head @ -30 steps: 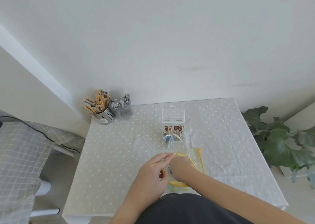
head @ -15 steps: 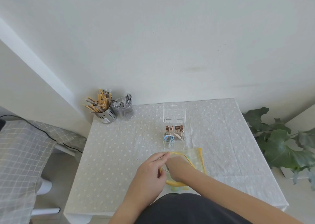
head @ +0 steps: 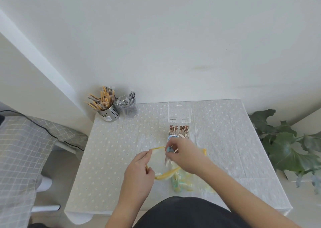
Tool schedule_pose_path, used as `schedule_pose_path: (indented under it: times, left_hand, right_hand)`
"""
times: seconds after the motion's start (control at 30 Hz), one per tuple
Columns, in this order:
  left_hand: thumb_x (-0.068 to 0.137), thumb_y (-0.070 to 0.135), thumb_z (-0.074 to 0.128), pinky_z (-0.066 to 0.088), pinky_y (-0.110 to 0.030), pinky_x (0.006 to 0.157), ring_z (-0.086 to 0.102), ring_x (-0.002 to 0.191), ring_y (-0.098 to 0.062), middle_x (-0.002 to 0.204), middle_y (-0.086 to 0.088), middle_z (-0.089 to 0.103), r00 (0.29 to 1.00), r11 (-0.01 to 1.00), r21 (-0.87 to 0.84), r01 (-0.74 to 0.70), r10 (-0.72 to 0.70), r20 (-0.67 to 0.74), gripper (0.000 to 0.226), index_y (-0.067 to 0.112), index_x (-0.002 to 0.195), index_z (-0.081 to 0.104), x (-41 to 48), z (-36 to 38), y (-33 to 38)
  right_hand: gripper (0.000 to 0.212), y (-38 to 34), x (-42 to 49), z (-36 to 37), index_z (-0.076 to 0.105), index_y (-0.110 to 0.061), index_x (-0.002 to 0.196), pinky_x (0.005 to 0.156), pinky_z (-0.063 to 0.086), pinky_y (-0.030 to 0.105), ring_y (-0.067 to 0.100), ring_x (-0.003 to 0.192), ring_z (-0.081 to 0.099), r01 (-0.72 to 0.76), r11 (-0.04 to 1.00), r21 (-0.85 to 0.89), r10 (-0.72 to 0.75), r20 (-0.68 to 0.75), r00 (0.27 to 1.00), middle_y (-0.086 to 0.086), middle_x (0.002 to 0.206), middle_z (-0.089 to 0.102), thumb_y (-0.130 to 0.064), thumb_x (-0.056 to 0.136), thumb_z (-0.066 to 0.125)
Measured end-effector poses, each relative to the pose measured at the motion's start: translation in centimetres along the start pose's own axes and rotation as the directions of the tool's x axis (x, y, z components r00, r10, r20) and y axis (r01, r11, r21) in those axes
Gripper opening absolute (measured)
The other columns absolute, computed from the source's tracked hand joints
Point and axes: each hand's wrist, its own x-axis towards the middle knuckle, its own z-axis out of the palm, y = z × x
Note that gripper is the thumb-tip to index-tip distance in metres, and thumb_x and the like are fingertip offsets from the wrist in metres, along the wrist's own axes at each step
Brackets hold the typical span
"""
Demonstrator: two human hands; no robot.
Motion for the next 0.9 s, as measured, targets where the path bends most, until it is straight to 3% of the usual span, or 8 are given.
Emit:
schedule_pose_path:
  times: [0.1, 0.23, 0.33, 0.47, 0.57, 0.67, 0.8, 0.9]
  left_hand:
    - [0.097, 0.001, 0.058, 0.052, -0.031, 0.110, 0.067, 0.114, -0.017, 0.147, 0.023, 0.053, 0.998, 0.998, -0.011, 0.063, -0.063, -0.025, 0.063, 0.026, 0.155, 0.053, -0.1, -0.6, -0.7]
    - [0.098, 0.001, 0.057, 0.051, -0.027, 0.107, 0.066, 0.107, -0.012, 0.149, 0.022, 0.052, 0.993, 0.993, -0.033, 0.115, -0.116, -0.022, 0.063, 0.027, 0.155, 0.052, -0.3, -1.1, -1.3]
    - [0.098, 0.001, 0.058, 0.052, -0.024, 0.103, 0.066, 0.102, -0.008, 0.145, 0.026, 0.053, 0.992, 0.990, -0.058, 0.126, -0.127, -0.011, 0.063, 0.028, 0.154, 0.053, -0.5, -1.4, -1.6]
    - [0.098, 0.002, 0.059, 0.052, -0.018, 0.095, 0.063, 0.098, 0.000, 0.136, 0.035, 0.051, 0.991, 0.989, -0.073, 0.132, -0.132, 0.013, 0.061, 0.030, 0.152, 0.056, -0.7, -1.5, -2.2]
    - [0.098, 0.003, 0.059, 0.050, -0.013, 0.093, 0.063, 0.102, -0.004, 0.141, 0.033, 0.053, 0.991, 0.989, -0.075, 0.130, -0.129, 0.020, 0.062, 0.030, 0.152, 0.056, -0.8, -1.4, -2.6]
    - [0.097, 0.002, 0.059, 0.051, -0.014, 0.089, 0.063, 0.102, -0.003, 0.138, 0.038, 0.051, 0.990, 0.986, -0.098, 0.136, -0.133, 0.039, 0.062, 0.031, 0.152, 0.057, -0.9, -1.2, -2.9]
    - [0.097, 0.001, 0.059, 0.050, -0.011, 0.087, 0.063, 0.101, 0.002, 0.136, 0.040, 0.051, 0.991, 0.986, -0.105, 0.127, -0.123, 0.045, 0.062, 0.031, 0.152, 0.057, -0.9, -1.3, -3.2]
    - [0.097, 0.001, 0.061, 0.047, -0.007, 0.086, 0.063, 0.100, 0.004, 0.138, 0.035, 0.053, 0.991, 0.984, -0.117, 0.133, -0.130, 0.036, 0.062, 0.031, 0.151, 0.058, -0.7, -1.3, -3.3]
  right_hand:
    - [0.002, 0.9, 0.8, -2.2, 0.071, -0.026, 0.086, 0.071, 0.059, 0.039, 0.019, 0.072, 0.072, -0.068, 0.957, 0.282, 0.112, -0.145, 0.983, -0.001, 0.078, 0.073, -0.025, 0.088, 0.072]
    - [0.005, 2.8, 3.5, -4.0, 0.072, -0.024, 0.086, 0.067, 0.060, 0.043, 0.024, 0.072, 0.073, -0.112, 0.919, 0.379, 0.232, -0.288, 0.929, -0.002, 0.076, 0.075, -0.023, 0.089, 0.075]
    - [0.004, 4.7, 6.7, -2.9, 0.070, -0.023, 0.087, 0.062, 0.059, 0.038, 0.022, 0.072, 0.074, -0.187, 0.918, 0.349, 0.298, -0.298, 0.907, -0.003, 0.076, 0.075, -0.022, 0.089, 0.074]
    - [0.006, 6.6, 10.4, 0.3, 0.067, -0.018, 0.084, 0.054, 0.049, 0.029, 0.025, 0.066, 0.069, -0.282, 0.899, 0.334, 0.366, -0.225, 0.903, 0.008, 0.081, 0.075, -0.016, 0.088, 0.070]
    - [0.009, 7.1, 11.9, 2.1, 0.063, -0.020, 0.082, 0.051, 0.042, 0.023, 0.019, 0.061, 0.060, -0.323, 0.912, 0.251, 0.375, -0.197, 0.906, 0.000, 0.071, 0.065, -0.015, 0.088, 0.067]
    - [0.015, 7.5, 12.9, 3.6, 0.061, -0.021, 0.076, 0.049, 0.041, 0.023, 0.020, 0.057, 0.060, -0.360, 0.921, 0.146, 0.383, -0.179, 0.906, -0.002, 0.064, 0.062, -0.012, 0.088, 0.063]
    - [0.010, 7.7, 13.6, 4.9, 0.068, -0.014, 0.089, 0.046, 0.040, 0.023, 0.027, 0.071, 0.072, -0.394, 0.918, 0.046, 0.396, -0.135, 0.908, 0.007, 0.076, 0.073, -0.011, 0.090, 0.058]
    - [0.009, 7.7, 13.9, 5.0, 0.069, -0.014, 0.091, 0.046, 0.039, 0.023, 0.025, 0.066, 0.069, -0.397, 0.918, -0.012, 0.393, -0.117, 0.912, 0.004, 0.071, 0.070, -0.014, 0.090, 0.059]
